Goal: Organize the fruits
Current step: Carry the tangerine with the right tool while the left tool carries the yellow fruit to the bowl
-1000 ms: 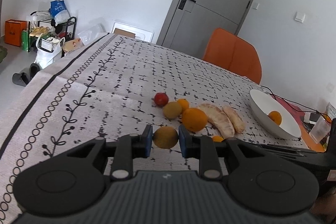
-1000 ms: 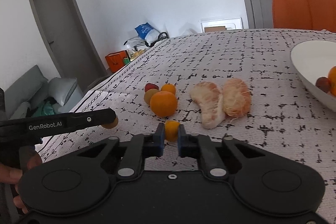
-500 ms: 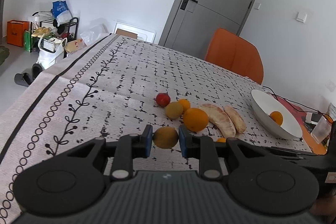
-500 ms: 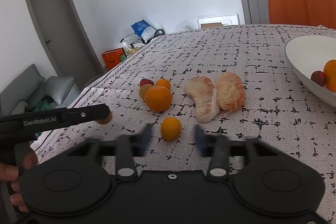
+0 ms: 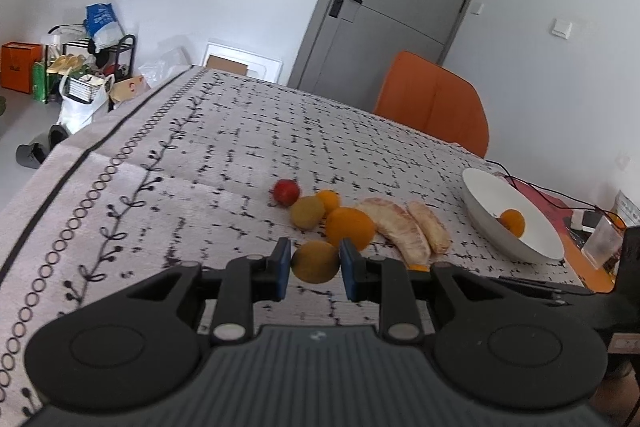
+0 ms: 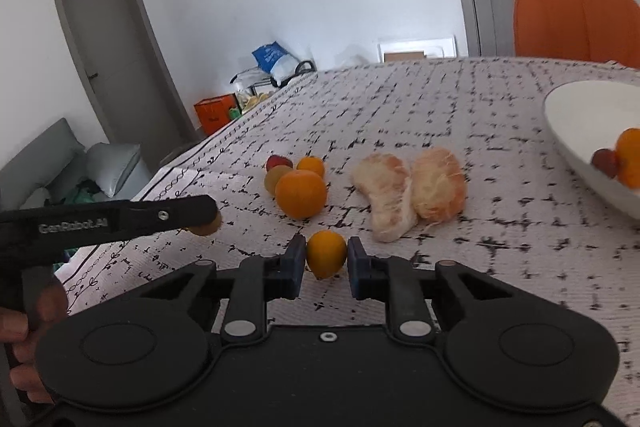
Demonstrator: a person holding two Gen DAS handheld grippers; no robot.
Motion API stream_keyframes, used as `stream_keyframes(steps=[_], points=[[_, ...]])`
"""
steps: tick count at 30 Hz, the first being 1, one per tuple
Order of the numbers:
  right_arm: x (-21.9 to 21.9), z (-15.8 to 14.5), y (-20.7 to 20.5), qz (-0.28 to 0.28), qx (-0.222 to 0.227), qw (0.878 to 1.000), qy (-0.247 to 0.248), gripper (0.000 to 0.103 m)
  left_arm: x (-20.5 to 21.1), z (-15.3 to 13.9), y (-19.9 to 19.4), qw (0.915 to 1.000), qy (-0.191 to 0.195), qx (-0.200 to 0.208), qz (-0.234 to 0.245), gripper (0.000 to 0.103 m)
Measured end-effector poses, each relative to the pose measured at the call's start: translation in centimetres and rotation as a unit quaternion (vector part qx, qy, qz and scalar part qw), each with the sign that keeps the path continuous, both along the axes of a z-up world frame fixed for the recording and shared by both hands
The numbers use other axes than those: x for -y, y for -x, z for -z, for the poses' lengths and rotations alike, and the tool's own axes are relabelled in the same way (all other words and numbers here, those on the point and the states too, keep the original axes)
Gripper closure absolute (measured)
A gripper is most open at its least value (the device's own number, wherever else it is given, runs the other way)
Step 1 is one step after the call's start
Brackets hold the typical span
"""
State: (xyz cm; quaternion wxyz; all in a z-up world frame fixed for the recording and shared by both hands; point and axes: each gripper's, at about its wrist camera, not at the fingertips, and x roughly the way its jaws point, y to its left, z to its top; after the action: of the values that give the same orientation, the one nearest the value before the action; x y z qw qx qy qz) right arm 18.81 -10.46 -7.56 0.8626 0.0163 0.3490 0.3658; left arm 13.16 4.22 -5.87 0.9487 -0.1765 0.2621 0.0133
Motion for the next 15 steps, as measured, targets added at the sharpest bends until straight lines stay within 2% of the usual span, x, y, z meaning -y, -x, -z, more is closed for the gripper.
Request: stream_keyframes(steps=[15], points=[[7.6,-1.5,-0.4,0.08,0.022,0.996,-0.024,0.082,6.2,-1.8,-2.9,0.9981,-0.026,0.017,0.053,0.078]])
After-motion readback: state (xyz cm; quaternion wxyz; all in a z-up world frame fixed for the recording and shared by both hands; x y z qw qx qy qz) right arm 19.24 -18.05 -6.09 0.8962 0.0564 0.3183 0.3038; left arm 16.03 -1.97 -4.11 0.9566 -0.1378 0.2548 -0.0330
